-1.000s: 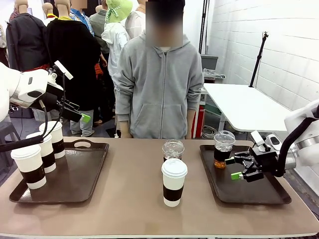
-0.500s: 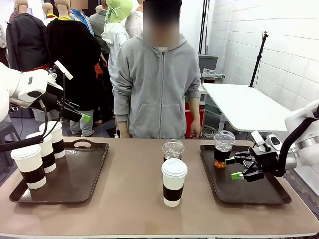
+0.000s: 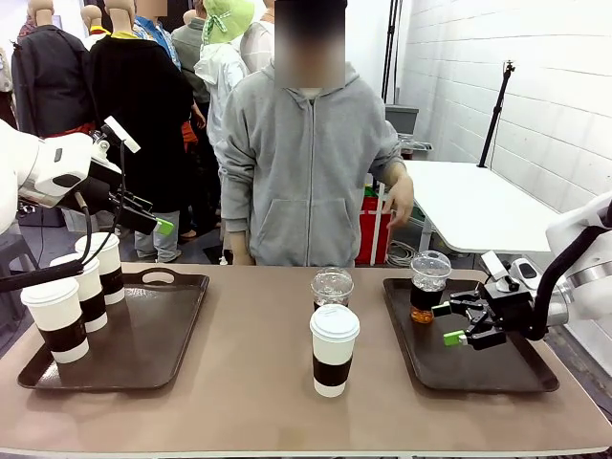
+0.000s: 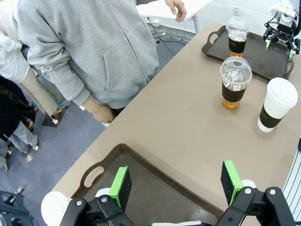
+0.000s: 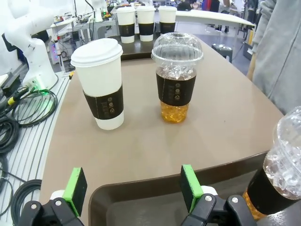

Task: Distribute the coffee onto the tray.
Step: Pick up another iced Americano from the middle of the table and place it on the right Handle tray.

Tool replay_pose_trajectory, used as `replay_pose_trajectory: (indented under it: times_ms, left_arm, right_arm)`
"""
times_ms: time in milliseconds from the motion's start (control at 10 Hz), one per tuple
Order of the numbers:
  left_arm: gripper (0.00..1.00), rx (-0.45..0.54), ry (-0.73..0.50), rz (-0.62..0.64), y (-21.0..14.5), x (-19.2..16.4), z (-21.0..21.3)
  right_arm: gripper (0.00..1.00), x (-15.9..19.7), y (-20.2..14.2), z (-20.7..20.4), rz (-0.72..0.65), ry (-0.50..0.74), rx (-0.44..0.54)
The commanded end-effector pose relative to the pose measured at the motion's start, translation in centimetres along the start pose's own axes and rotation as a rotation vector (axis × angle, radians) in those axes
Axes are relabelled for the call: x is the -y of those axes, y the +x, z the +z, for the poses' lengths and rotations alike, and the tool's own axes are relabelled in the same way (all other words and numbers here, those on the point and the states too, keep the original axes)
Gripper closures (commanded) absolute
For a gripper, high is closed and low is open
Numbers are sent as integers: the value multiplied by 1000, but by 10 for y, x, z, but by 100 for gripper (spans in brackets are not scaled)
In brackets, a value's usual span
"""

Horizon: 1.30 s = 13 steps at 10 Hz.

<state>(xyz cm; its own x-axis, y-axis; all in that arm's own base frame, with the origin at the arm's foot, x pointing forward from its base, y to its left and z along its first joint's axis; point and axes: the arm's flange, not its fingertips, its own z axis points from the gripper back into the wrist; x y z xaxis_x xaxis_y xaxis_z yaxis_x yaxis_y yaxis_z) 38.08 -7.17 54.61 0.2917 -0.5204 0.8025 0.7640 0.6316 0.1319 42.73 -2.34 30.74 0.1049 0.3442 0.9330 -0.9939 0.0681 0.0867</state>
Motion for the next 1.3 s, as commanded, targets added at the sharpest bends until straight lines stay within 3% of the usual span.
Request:
replay_pose_trajectory:
  times_ms: [0,900,1200]
  left_arm:
    - [0,1,-3,8,-2,-2,-1]
    - [0,1,-3,8,-2,-2,-1]
    - [0,1,-3,8,-2,-2,-1]
  right_arm:
    - [0,-4,1,-13,-22,-29,21]
    - [0,-11,16,-72,18,48,28]
    - [0,-12,12,-55,16,29,27]
